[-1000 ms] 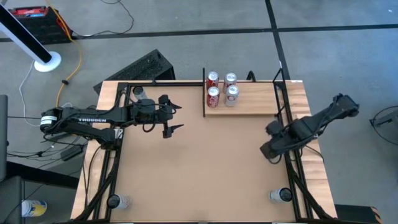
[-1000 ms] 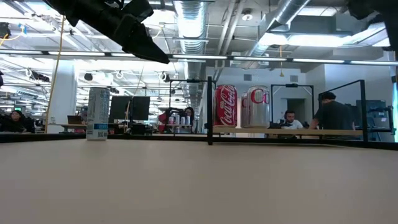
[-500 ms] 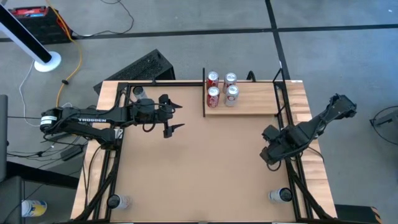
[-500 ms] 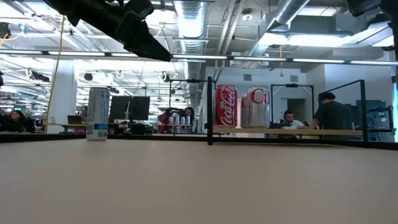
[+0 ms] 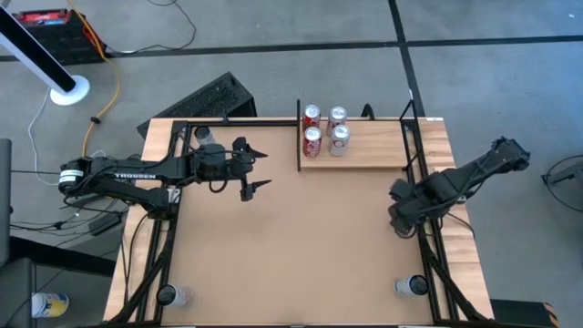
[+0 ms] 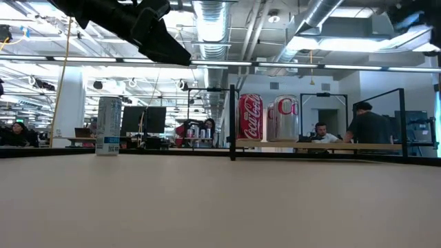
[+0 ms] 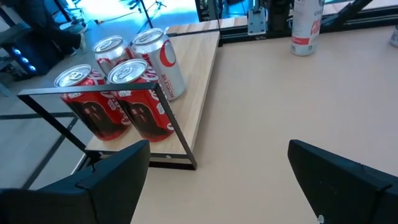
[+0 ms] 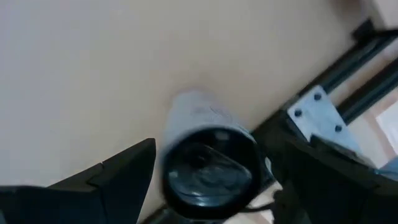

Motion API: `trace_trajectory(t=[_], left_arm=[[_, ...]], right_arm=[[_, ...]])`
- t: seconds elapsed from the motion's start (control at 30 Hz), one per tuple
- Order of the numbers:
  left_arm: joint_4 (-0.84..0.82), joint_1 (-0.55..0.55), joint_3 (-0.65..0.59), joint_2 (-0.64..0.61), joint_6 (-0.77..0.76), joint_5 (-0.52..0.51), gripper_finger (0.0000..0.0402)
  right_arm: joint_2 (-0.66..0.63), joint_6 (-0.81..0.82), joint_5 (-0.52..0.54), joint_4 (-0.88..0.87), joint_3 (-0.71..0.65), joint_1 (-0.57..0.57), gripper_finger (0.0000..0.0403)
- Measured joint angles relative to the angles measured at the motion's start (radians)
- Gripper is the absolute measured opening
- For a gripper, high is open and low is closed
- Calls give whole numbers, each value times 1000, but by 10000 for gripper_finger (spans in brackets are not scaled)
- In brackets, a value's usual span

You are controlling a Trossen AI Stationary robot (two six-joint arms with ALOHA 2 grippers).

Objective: Place canned beverage on shelf
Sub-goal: Put the right orange white soda can on the shelf

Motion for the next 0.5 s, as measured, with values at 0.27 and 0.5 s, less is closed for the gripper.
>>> trace_trajectory(t=[0.27,0.5], left_arm=[[11,0,0,0,-14,-1,367],[18,0,0,0,-17,-2,367]], right_arm=[[-97,62,-32,0,-49,4,372],[-86,71,-44,8,-49,4,368]])
